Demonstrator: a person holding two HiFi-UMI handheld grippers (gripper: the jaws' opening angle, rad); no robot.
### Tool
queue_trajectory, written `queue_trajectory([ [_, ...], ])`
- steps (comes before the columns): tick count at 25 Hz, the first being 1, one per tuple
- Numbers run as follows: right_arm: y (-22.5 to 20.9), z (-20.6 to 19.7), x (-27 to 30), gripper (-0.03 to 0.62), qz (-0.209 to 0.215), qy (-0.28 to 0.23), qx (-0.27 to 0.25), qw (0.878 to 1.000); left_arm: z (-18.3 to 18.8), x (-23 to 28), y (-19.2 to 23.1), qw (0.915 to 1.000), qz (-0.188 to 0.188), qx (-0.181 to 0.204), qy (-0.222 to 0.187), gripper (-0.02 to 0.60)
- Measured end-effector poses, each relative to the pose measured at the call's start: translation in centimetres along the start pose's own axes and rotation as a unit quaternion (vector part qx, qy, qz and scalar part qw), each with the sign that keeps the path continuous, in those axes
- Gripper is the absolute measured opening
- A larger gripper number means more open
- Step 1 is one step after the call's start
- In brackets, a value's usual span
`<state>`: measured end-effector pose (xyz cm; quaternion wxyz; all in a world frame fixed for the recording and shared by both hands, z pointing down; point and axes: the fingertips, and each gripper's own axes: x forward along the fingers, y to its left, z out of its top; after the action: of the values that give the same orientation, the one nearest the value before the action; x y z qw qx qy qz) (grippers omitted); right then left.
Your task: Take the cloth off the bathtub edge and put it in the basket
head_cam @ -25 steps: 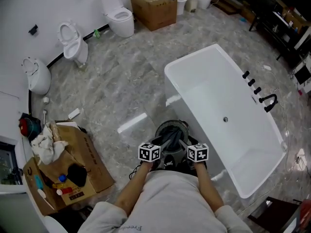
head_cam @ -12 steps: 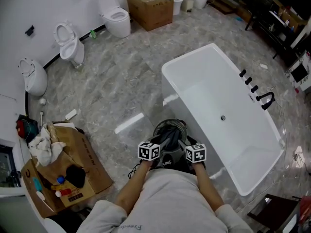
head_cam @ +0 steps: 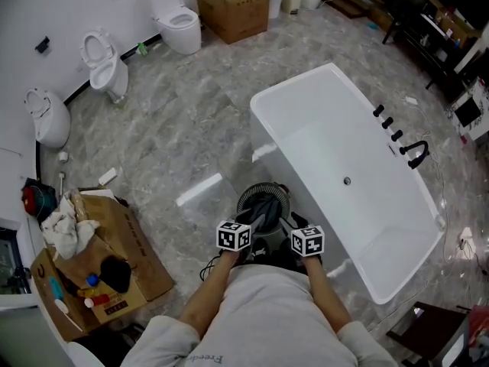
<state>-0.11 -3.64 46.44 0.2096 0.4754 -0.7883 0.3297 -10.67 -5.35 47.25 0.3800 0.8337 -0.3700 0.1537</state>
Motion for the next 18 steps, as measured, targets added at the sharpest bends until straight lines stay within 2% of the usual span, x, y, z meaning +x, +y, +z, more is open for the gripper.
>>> queue_trajectory([
  [5, 0.0, -0.5, 0.0, 0.163, 0.006, -0.002, -0.003, 1.0, -0.3, -0.6, 0.6, 0.9996, 0.027, 0.009, -0.003, 0.188],
  [10, -0.1, -1.0, 0.1, 0.058, 0.002, -0.007, 0.005, 1.0, -0.2, -0.7, 2.4, 0.9987, 0.05, -0.001, -0.009, 0.117],
  [12, -0.8, -1.5, -0.6, 0.017, -0.001, -0.006, 0.008, 1.0, -0.1, 0.0, 2.2, 0.9985, 0.054, -0.004, -0.011, 0.065],
  [18, -2.8, -2.1, -2.2, 0.002, -0.012, -0.014, 0.034, 0.999, 0.7, 1.6, 0.4, 0.9992, 0.038, 0.007, -0.011, 0.057],
])
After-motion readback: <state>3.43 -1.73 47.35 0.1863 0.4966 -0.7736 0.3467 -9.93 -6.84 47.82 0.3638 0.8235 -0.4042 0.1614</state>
